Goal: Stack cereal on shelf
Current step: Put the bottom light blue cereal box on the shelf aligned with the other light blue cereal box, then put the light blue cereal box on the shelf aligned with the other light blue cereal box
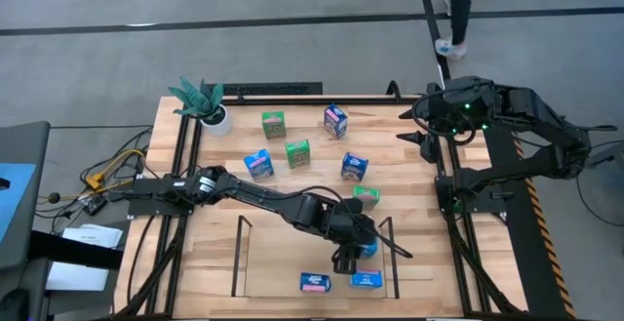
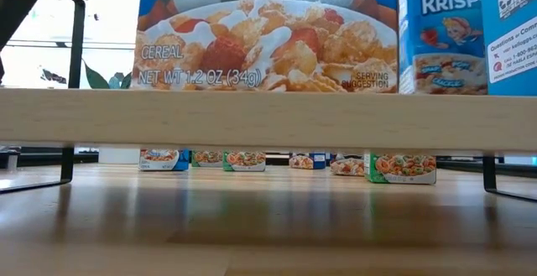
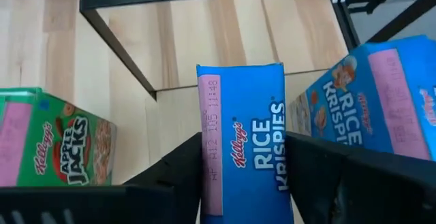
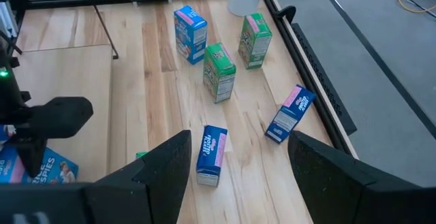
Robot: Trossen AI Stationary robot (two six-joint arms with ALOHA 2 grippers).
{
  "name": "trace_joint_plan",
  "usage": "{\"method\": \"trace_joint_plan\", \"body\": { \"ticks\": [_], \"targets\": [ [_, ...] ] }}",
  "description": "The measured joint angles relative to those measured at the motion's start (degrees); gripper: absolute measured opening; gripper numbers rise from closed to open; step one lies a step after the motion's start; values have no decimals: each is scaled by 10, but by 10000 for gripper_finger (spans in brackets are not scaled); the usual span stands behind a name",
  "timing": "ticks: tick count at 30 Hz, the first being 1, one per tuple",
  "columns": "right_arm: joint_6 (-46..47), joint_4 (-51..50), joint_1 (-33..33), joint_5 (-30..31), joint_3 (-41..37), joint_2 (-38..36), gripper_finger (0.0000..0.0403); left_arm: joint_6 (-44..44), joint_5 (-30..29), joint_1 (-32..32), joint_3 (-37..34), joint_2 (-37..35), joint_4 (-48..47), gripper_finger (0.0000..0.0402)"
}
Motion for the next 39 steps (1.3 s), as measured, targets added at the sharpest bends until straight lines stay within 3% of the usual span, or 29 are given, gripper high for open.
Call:
{"method": "trace_joint_plan", "body": {
  "ticks": [28, 39],
  "targets": [
    [-1, 0, 0, 0, 0, 0, 270, -15, 31, 0, 0, -1, 11, 283],
    [-2, -1, 0, 0, 0, 0, 270, -40, 17, 0, 1, -33, -26, 289]
  ]
}}
